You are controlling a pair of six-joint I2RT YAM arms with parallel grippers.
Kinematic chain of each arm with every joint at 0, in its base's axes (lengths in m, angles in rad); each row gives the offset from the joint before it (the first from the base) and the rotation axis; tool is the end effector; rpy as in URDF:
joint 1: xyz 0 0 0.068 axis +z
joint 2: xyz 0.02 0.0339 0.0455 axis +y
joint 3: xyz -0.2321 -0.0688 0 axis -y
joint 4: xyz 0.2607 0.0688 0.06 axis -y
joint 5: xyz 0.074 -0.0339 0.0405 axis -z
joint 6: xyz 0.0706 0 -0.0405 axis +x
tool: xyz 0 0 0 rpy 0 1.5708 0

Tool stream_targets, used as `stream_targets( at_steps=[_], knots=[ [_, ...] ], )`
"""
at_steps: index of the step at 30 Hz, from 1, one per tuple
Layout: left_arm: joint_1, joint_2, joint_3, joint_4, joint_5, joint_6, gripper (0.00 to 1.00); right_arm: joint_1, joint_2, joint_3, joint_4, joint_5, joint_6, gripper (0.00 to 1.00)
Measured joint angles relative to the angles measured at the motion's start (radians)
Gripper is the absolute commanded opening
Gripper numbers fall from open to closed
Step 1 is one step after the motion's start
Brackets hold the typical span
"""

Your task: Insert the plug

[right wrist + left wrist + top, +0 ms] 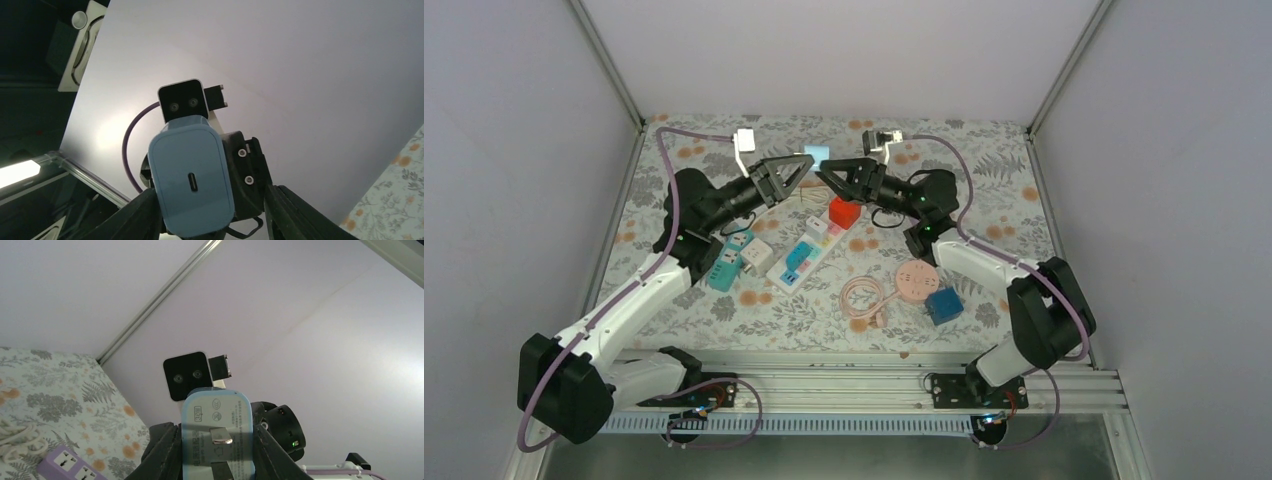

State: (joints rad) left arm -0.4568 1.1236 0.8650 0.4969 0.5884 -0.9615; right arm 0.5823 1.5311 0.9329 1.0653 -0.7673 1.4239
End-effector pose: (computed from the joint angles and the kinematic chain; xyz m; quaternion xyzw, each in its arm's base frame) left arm 0.2663 -0.1745 0.3454 0.0731 0.6297 -0.6259 0.4543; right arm 0.2833 0.2452 0.3044 -0.0924 0.5739 0.7713 0.2591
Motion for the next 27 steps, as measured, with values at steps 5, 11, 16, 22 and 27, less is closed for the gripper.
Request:
stream_targets(
  at_steps=[5, 11, 16, 22, 27],
  knots=[
    [-0.002, 0.0, -0.001, 0.003, 0.003, -0.002, 0.11, 0.0, 0.029, 0.026, 0.057, -0.016, 0.043, 0.51],
    [-0.003, 0.0, -0.007, 0.007, 0.006, -0.012, 0.14, 0.001, 0.072, 0.04, 0.141, -0.043, 0.091, 0.25],
    [-0.003, 0.0, -0.007, 0.002, 0.005, -0.017, 0.48, -0.001, 0.073, 0.04, 0.15, -0.053, 0.061, 0.13],
    [-0.002, -0.033, 0.001, -0.146, -0.066, 0.086, 0.87, -0.024, 0.04, 0.04, -0.008, -0.069, -0.069, 0.11],
    [0.002, -0.098, 0.059, -0.382, -0.248, 0.253, 0.91, -0.122, -0.014, 0.184, -0.54, -0.036, -0.47, 0.11]
  ],
)
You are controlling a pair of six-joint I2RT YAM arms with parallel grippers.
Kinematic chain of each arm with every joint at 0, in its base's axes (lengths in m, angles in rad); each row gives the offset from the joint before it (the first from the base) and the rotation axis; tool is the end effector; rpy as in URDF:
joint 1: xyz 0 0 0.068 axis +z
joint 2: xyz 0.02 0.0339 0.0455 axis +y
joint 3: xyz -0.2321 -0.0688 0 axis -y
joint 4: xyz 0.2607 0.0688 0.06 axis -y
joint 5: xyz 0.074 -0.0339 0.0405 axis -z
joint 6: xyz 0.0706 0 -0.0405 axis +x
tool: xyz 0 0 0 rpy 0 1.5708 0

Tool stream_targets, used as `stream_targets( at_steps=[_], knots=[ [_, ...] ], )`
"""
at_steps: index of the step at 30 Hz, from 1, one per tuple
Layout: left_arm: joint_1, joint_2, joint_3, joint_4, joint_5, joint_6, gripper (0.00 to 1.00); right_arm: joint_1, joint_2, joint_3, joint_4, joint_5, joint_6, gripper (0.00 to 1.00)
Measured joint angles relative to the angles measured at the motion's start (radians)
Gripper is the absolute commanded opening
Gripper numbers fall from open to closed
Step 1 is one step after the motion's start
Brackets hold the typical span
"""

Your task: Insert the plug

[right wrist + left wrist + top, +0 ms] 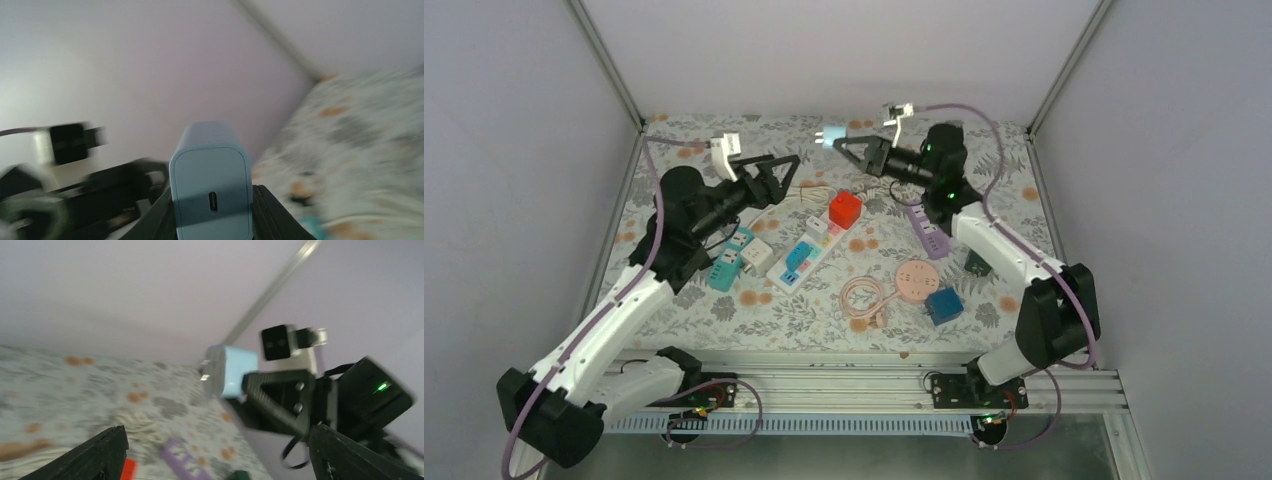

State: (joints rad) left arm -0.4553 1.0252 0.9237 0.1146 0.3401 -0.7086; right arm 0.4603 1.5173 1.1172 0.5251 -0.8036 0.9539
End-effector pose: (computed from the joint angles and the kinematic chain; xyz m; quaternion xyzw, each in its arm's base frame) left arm 0.2641 -0.1555 0.3470 0.0320 0.7020 -0.4849 0.5206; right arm 0.3296 0.2202 0.3143 -0.1356 0.6621 0.6450 0.3566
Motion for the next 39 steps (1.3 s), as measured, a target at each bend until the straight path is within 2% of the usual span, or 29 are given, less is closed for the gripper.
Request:
stream_targets(
  at_steps=[4, 6, 11, 15, 24, 39],
  knots=[
    [0.0, -0.076, 0.029, -0.154, -0.18, 0.131, 0.92, -0.06, 0.0, 0.196, -0.459, 0.167, -0.372, 0.09],
    [0.0, -0.105, 0.041, -0.215, -0.259, 0.19, 0.92, -0.089, 0.0, 0.246, -0.616, 0.259, -0.514, 0.11],
    [0.002, -0.118, 0.062, -0.302, -0.373, 0.293, 0.94, -0.149, 0.037, 0.299, -0.892, 0.468, -0.761, 0.11],
    [0.003, -0.1, 0.061, -0.34, -0.417, 0.336, 0.95, -0.204, 0.121, 0.33, -1.035, 0.588, -0.89, 0.1],
    [0.023, -0.022, 0.061, -0.362, -0.438, 0.36, 0.95, -0.312, 0.248, 0.326, -1.218, 0.709, -1.062, 0.08],
    [0.028, -0.024, 0.055, -0.364, -0.438, 0.353, 0.95, -0.311, 0.255, 0.259, -1.243, 0.711, -1.166, 0.08]
  ],
)
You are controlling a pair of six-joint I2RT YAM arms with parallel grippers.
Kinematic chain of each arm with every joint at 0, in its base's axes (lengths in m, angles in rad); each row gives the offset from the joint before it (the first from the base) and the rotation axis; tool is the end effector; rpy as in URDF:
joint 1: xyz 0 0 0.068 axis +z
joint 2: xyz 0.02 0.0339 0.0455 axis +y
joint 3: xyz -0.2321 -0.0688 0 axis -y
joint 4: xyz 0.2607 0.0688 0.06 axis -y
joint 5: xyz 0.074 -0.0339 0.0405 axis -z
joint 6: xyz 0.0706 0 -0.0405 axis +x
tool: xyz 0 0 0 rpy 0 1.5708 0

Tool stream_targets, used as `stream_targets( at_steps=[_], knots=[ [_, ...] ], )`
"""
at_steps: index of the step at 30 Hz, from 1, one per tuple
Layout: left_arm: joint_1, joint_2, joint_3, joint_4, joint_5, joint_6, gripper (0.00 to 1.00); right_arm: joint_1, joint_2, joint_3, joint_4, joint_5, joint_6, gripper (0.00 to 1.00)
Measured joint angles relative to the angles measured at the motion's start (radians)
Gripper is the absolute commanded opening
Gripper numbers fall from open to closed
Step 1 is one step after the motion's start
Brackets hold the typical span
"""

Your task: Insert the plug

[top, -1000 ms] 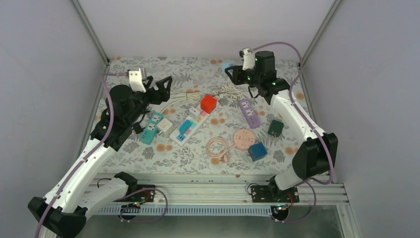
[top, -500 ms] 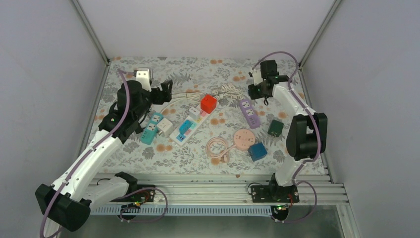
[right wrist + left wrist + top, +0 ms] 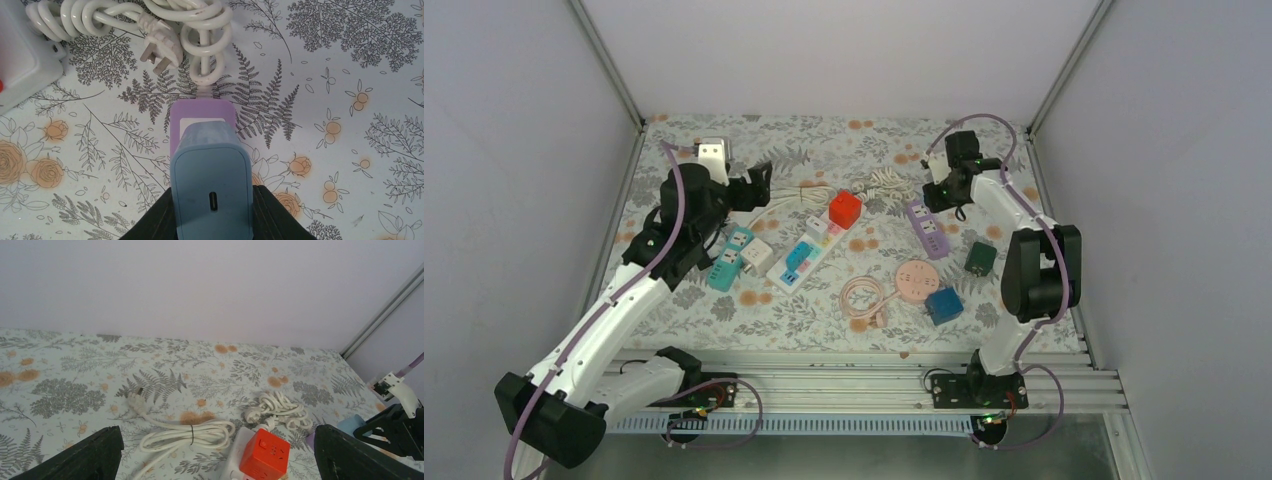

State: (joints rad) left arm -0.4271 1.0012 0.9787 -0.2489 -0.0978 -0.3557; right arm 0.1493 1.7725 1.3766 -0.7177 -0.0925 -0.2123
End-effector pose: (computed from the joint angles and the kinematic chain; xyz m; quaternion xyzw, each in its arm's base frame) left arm 0.2721 -0.1163 0.3244 -0.0012 0.7959 -0.1945 0.5734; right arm 0.3885 0.0650 0.1662 -0.1853 0.9552 0.0379 0.2277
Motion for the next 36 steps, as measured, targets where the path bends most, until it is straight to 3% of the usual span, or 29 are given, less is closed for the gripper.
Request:
stream_targets(
  at_steps=[36],
  knots=[
    [0.0, 0.007, -0.02, 0.0, 0.003, -0.026, 0.95, 0.0, 0.081, -0.018, 0.055, 0.03, -0.006, 0.08]
  ],
)
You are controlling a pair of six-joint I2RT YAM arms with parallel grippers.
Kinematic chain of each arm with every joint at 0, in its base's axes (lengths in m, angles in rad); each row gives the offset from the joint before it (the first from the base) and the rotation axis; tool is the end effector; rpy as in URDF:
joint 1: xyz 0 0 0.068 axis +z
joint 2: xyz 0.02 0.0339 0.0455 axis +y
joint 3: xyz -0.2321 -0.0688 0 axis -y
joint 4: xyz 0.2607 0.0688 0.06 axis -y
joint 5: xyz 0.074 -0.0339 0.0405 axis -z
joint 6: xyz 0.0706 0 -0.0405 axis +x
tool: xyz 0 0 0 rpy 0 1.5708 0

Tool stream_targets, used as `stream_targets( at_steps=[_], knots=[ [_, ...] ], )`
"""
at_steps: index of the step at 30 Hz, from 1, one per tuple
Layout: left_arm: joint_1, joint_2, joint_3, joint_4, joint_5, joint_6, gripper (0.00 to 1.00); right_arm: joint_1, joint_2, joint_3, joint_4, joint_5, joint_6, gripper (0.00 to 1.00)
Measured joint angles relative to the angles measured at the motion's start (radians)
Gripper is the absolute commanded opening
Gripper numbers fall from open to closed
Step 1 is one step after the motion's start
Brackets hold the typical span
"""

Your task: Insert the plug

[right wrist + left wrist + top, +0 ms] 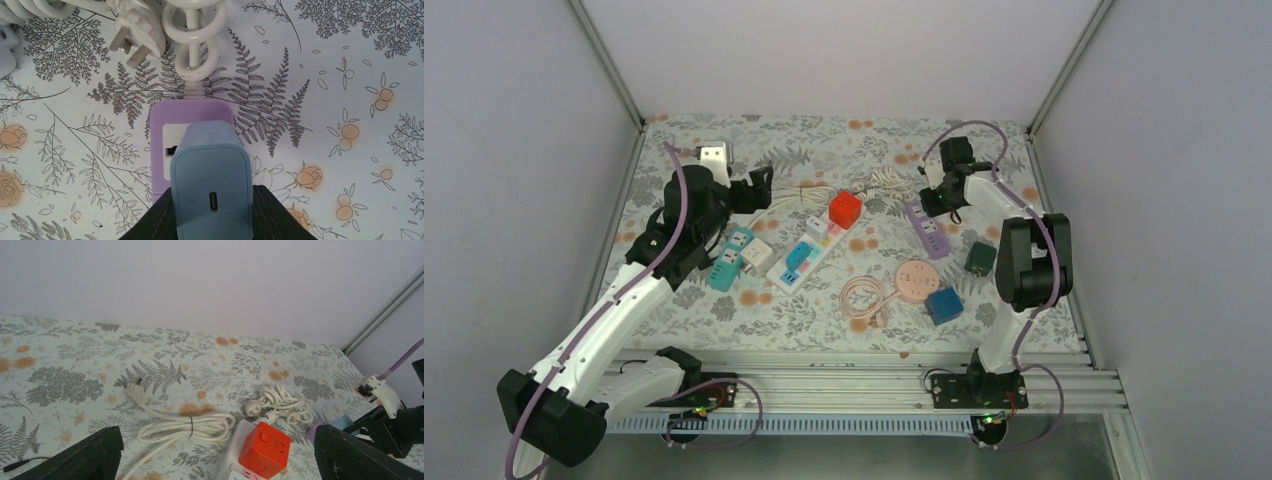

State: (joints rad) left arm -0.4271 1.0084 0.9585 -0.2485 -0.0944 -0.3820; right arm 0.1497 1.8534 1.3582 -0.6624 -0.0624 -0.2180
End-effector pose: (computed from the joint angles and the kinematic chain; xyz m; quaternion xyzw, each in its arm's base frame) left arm 0.2735 -0.1172 0.3144 -0.0099 0.8039 -0.1987 0.5605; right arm 0.3955 0.0641 0.1330 -0.1851 0.9606 0.0235 0.2060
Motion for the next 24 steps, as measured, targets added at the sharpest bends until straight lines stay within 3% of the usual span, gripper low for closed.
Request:
stream_targets(
  at_steps=[24],
  knots=[
    [0.0, 0.002, -0.016, 0.0, -0.001, 0.0, 0.95, 0.037, 0.11, 0.114, -0.052, 0.057, 0.045, 0.08]
  ],
)
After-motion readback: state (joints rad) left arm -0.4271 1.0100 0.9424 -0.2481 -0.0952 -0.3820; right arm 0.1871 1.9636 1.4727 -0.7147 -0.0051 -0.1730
